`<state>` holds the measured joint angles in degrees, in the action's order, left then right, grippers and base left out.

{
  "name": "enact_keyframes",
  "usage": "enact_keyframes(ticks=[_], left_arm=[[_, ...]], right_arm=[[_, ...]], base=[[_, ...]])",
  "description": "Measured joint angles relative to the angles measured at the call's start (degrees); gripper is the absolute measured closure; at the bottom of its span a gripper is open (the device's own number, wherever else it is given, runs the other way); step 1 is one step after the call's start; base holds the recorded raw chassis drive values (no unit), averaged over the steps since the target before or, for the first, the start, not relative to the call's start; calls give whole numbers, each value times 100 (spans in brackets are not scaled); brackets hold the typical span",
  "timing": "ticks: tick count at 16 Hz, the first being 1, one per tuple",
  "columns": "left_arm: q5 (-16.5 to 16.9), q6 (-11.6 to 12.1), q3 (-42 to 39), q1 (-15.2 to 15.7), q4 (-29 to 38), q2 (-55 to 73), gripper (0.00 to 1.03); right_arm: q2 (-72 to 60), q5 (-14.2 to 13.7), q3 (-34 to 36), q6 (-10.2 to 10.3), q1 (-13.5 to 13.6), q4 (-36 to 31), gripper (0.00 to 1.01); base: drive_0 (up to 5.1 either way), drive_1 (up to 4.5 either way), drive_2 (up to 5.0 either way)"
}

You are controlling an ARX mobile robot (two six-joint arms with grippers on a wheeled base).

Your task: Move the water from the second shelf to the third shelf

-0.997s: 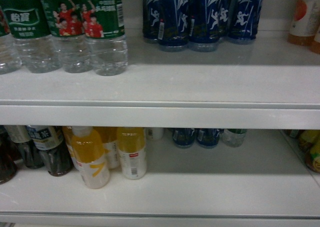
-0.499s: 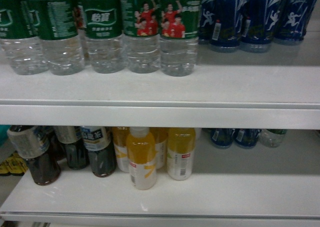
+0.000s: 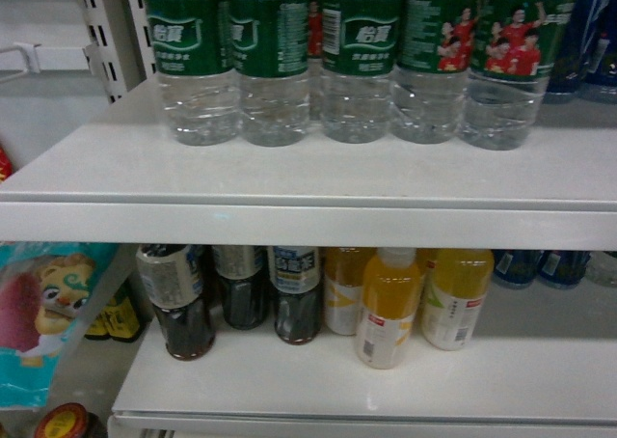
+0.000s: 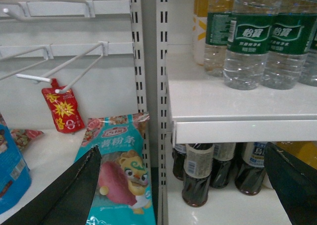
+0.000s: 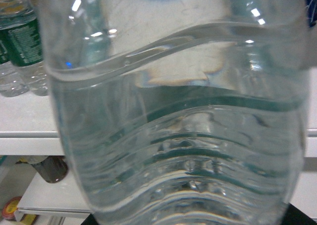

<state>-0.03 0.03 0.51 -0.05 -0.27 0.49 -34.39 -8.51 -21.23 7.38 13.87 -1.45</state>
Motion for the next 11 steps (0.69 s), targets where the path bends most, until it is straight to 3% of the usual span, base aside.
enact_keyframes(ticks=[7,11], left_arm=[[2,0,0,0,15,0,5],[-13,0,0,0,9,0,5]], right_arm=[[0,-2,0,2,0,26,61],[0,92,2,0,4,22,61]], base=[[-488,244,244],[-143,76,76]])
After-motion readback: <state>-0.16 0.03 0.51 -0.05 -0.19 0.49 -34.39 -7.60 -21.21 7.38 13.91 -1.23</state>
